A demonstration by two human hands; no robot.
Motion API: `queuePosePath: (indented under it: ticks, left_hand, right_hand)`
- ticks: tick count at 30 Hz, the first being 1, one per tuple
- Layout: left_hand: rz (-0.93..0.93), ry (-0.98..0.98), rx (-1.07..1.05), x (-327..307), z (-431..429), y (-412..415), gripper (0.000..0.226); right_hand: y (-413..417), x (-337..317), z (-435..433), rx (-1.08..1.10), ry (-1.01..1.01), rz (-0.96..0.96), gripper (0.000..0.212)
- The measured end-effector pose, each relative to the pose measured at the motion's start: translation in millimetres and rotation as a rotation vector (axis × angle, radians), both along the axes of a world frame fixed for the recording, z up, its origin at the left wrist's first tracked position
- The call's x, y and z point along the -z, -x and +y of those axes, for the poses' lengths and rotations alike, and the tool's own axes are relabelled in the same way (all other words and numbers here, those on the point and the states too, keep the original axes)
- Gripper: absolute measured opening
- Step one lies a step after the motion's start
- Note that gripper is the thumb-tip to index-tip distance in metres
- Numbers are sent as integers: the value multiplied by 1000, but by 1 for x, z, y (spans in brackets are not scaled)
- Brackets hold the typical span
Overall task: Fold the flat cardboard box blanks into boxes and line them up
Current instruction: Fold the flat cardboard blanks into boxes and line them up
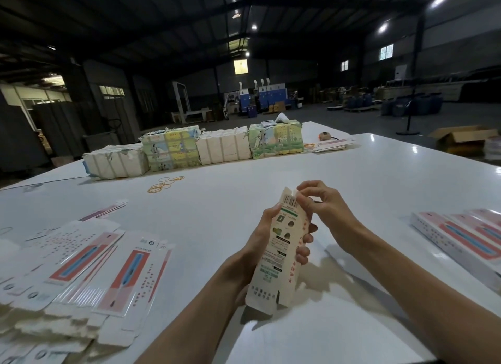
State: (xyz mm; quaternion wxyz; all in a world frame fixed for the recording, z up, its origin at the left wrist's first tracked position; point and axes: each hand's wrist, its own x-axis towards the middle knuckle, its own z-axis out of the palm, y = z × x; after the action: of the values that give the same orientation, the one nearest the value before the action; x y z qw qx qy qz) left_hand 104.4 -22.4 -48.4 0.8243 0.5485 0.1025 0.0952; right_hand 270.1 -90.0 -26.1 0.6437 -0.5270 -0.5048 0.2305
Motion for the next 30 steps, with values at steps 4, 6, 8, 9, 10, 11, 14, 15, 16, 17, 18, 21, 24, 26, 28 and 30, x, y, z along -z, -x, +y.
queuePosePath:
  ticks: [4,6,8,9,10,11,14,15,16,17,18,21,24,26,28,30]
  left_hand:
    - [5,-12,13,-5,3,2,66]
    - [4,-89,-26,-7,7,3,68]
    - [20,-235,-133,-7,9,5,70]
    - [31,-298,-195,-5,9,7,70]
    - [39,-339,-245,-3,9,9,70]
    - [41,-359,-282,0,9,11,69]
    - [33,-341,-390,7,5,13,64]
    - [22,-308,-443,8,4,13,63]
    - [6,-272,-501,8,3,11,61]
    - [-19,-241,-556,8,3,10,59]
    - [-55,-215,-600,8,4,8,56]
    - [-147,-200,-646,10,6,5,54]
    - [-175,-348,-607,12,7,6,56]
    - [-201,-416,-578,11,6,7,50]
    - [-194,-440,-564,8,5,5,50]
    - [-183,-456,-542,8,4,4,63]
  right_hand:
    - [-1,-3,-2,-89,-49,99,24]
    - [-1,-1,-2,-129,-79,133,26]
    - [-2,1,1,-160,-102,154,33]
    - [-2,2,2,-161,-102,162,36]
    - [-3,4,3,-150,-99,166,39]
    - [-3,6,5,-128,-93,164,41]
    - [0,12,5,-6,-81,38,35]
    - [3,14,5,16,-77,2,36]
    - [6,16,6,19,-72,0,42]
    - [10,18,6,9,-61,19,50]
    - [13,20,6,-12,-47,27,56]
    - [22,27,6,-108,-40,-24,57]
    - [24,29,5,-160,-54,-34,53]
    - [23,28,4,-180,-50,-24,54]
    - [22,27,3,-188,-40,-13,55]
    - [20,26,3,-189,-35,-11,53]
